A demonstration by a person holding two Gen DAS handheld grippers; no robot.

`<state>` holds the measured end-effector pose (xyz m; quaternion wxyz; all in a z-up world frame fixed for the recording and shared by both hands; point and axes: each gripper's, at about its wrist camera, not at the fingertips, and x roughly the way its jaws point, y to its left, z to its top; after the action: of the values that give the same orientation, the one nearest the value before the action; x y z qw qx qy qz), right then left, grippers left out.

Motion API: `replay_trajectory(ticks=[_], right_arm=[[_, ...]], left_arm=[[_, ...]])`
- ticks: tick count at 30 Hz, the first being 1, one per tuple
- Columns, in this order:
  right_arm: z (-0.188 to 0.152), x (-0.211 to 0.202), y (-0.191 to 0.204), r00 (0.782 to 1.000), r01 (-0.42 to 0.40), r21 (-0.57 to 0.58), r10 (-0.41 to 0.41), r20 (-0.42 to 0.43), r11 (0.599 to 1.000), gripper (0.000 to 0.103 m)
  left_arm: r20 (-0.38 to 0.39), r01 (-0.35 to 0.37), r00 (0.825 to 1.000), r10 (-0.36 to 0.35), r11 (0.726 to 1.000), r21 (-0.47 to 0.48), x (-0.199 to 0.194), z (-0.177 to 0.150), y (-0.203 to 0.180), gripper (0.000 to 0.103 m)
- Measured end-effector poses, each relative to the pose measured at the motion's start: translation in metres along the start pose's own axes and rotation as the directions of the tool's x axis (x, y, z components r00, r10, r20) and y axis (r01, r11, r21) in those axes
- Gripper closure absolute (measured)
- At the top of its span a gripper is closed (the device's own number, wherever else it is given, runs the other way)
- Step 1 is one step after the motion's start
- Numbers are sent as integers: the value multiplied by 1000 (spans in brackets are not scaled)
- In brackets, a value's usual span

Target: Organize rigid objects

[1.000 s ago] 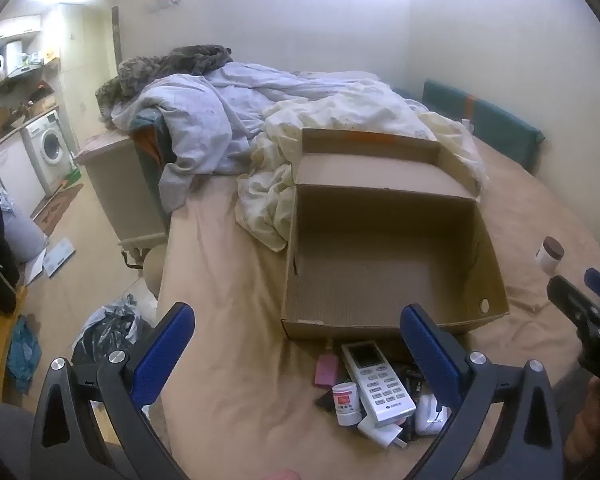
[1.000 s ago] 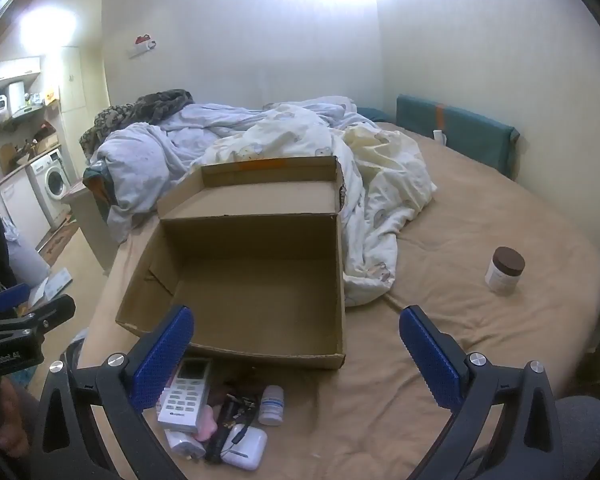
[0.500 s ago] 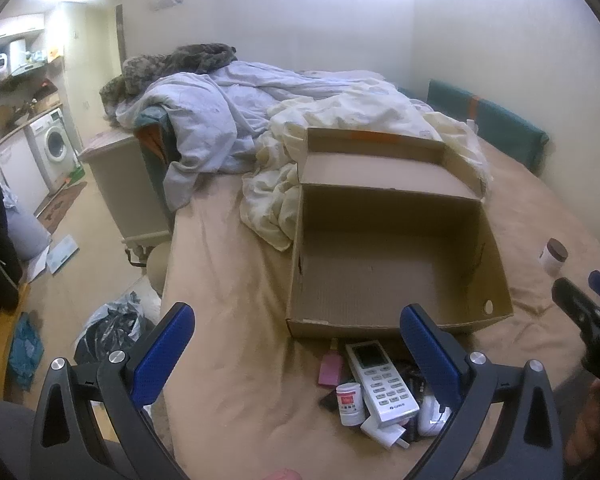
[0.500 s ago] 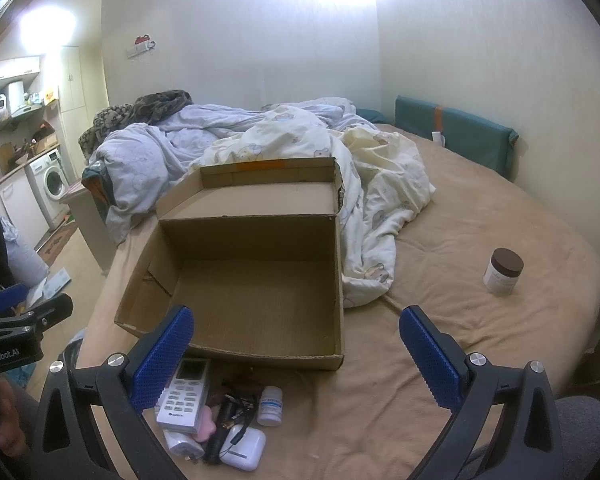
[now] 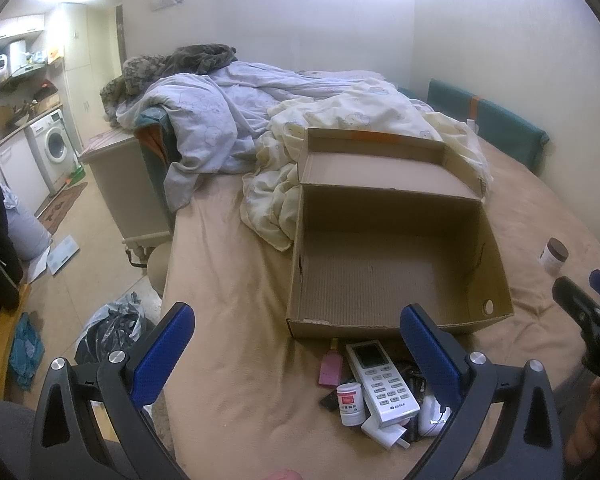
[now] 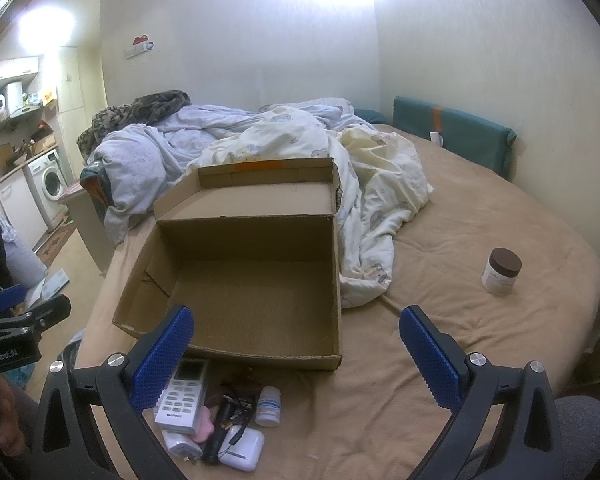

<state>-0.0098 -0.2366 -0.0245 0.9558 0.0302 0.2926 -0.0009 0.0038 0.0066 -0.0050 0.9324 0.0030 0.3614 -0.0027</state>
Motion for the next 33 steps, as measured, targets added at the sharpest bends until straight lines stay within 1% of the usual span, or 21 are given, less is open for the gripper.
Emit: replay_trajectory(ticks=[2,9,17,33], right_arm=[[-1,0,-4,1000,2,1,-2,0,1000,0],[-1,-1,-1,1000,1,-1,-1,3,1000,0],[-1,-1,-1,1000,1,-1,-1,1,1000,0],[-1,-2,0,1000,3,-2,-3,1,1000,0]], left_arm=[[0,-1,1000,1,1000,1,0,0,-1,1],[-13,11,1000,-11,1000,-8,2,0,2,1],[-3,11,1000,-11,1000,9,1,0,-2,1],[1,9,1000,-9,1000,7,-1,0,-4,1]])
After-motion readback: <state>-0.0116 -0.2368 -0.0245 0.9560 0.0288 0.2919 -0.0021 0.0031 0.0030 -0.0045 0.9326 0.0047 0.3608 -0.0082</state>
